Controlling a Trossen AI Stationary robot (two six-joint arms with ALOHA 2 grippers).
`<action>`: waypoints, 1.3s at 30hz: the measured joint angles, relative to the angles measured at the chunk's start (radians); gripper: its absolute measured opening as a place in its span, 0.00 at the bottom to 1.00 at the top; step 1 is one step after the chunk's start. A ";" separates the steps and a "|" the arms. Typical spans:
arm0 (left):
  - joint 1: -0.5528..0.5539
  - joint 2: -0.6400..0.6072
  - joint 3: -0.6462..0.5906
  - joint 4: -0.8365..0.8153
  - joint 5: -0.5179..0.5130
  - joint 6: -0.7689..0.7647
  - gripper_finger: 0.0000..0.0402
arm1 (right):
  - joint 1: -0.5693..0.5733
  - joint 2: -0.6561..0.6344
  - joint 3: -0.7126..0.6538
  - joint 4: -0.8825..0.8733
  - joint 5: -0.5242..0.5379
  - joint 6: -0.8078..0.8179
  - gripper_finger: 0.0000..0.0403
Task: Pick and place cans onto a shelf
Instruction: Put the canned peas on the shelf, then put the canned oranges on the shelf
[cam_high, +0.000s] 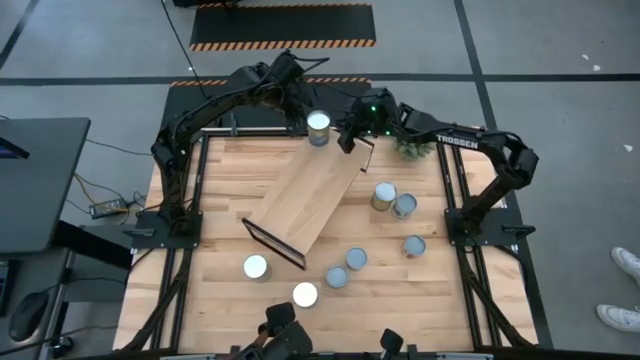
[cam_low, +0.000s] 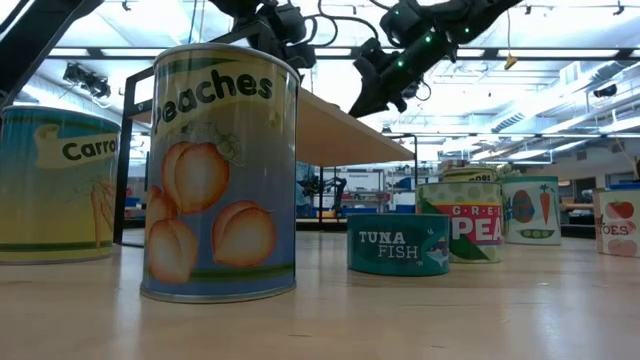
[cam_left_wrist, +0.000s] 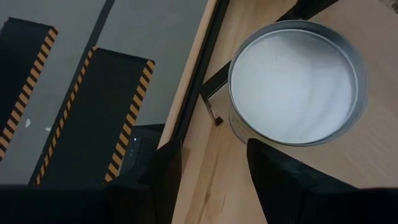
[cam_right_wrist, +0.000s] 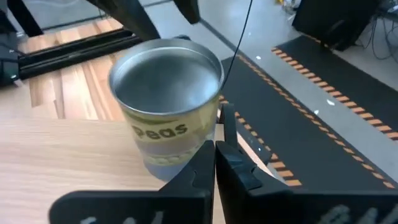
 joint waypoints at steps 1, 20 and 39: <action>0.000 0.002 0.000 0.001 0.003 0.004 0.47 | 0.001 -0.002 0.012 -0.035 0.000 -0.001 0.04; -0.015 -0.056 0.000 -0.001 -0.010 0.014 0.47 | 0.034 -0.149 0.052 -0.330 -0.007 0.066 0.04; -0.156 -0.199 0.000 -0.338 0.128 -0.091 0.47 | 0.291 -0.313 0.049 -0.752 -0.001 0.159 0.16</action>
